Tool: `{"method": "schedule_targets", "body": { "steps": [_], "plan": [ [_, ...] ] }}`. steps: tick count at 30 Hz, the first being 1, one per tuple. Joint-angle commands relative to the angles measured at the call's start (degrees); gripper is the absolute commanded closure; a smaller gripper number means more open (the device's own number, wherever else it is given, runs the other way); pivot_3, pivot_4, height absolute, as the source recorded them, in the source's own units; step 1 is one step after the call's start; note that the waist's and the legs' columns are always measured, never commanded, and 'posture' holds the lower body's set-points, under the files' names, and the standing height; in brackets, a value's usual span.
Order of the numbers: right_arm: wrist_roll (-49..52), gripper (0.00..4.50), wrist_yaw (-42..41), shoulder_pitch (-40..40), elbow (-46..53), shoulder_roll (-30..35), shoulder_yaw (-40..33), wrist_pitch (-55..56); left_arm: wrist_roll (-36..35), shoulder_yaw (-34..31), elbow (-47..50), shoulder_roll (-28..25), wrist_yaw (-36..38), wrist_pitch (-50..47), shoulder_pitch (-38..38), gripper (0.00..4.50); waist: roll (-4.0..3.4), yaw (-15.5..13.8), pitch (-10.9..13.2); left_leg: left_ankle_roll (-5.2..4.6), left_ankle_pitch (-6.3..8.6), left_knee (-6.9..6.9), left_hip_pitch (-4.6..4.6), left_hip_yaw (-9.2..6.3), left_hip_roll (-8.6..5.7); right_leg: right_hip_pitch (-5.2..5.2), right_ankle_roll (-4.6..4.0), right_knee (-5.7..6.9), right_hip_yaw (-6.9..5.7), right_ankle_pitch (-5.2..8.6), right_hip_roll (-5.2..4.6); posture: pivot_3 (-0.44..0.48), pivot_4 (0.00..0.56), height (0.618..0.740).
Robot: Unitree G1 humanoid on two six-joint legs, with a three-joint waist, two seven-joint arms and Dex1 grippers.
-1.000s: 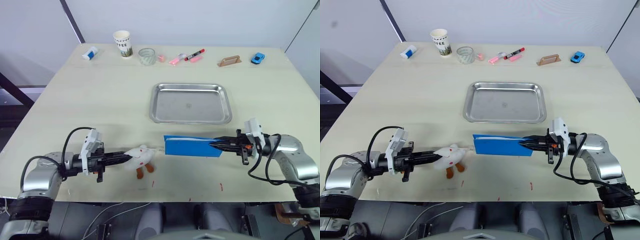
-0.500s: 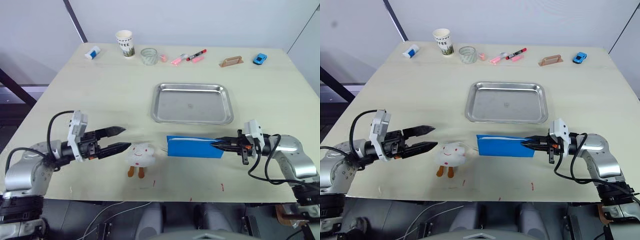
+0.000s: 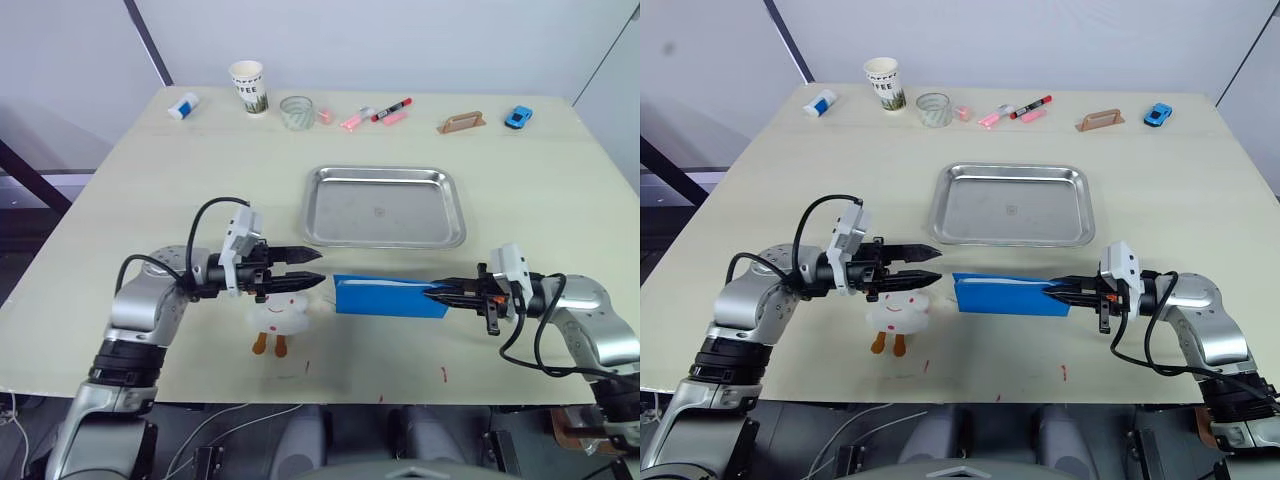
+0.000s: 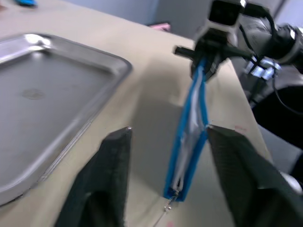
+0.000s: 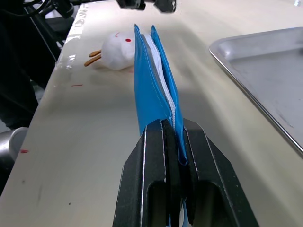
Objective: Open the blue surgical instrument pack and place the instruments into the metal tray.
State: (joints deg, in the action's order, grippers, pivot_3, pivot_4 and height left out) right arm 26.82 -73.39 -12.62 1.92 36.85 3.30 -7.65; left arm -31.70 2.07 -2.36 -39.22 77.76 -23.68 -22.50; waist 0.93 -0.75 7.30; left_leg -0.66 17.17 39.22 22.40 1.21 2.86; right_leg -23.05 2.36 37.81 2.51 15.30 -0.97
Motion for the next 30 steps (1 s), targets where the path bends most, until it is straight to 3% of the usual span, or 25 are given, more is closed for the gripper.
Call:
{"method": "schedule_targets", "body": {
  "steps": [1, 15, 22, 30],
  "plan": [
    [-0.13, 4.50, -0.13, 0.49, 1.70, 0.60, -0.54, 0.02, 1.11, 1.12, -0.77, 1.18, 1.65, 2.69, -1.64, 1.72, 0.00, -0.03, 0.00, 0.00, 0.00, 0.00, 0.00, 0.01, 0.00, 0.00, 0.00, 0.00, 0.01, 0.00, 0.00, 0.000, 0.150, 0.740],
    [0.20, 4.50, 0.35, 0.48, 2.57, 0.29, -0.27, -0.40, 2.77, 1.51, -5.73, 5.28, 1.23, 5.01, -4.57, 1.72, 0.01, -0.07, 0.00, 0.00, 0.00, 0.01, 0.01, -0.01, 0.00, 0.00, 0.00, 0.00, 0.00, 0.00, 0.00, 0.000, 0.150, 0.740],
    [-0.02, 4.50, 0.47, 0.64, 2.40, 0.24, -0.20, -0.22, 0.68, -0.17, -5.28, 4.86, 1.45, 1.97, -4.58, 1.72, 0.00, 0.01, 0.00, 0.00, 0.00, 0.02, 0.01, -0.02, 0.00, 0.00, 0.00, 0.01, 0.00, 0.00, 0.00, 0.000, 0.150, 0.740],
    [0.22, 4.50, 0.43, 0.41, 2.71, 0.14, -0.14, -0.36, 4.08, 1.60, -4.51, 5.71, 1.40, 5.65, -2.72, 1.72, 0.00, -0.01, 0.00, 0.00, 0.00, 0.02, 0.01, -0.03, 0.00, 0.00, 0.00, 0.01, 0.00, 0.00, 0.00, 0.000, 0.150, 0.740]
  ]
}}
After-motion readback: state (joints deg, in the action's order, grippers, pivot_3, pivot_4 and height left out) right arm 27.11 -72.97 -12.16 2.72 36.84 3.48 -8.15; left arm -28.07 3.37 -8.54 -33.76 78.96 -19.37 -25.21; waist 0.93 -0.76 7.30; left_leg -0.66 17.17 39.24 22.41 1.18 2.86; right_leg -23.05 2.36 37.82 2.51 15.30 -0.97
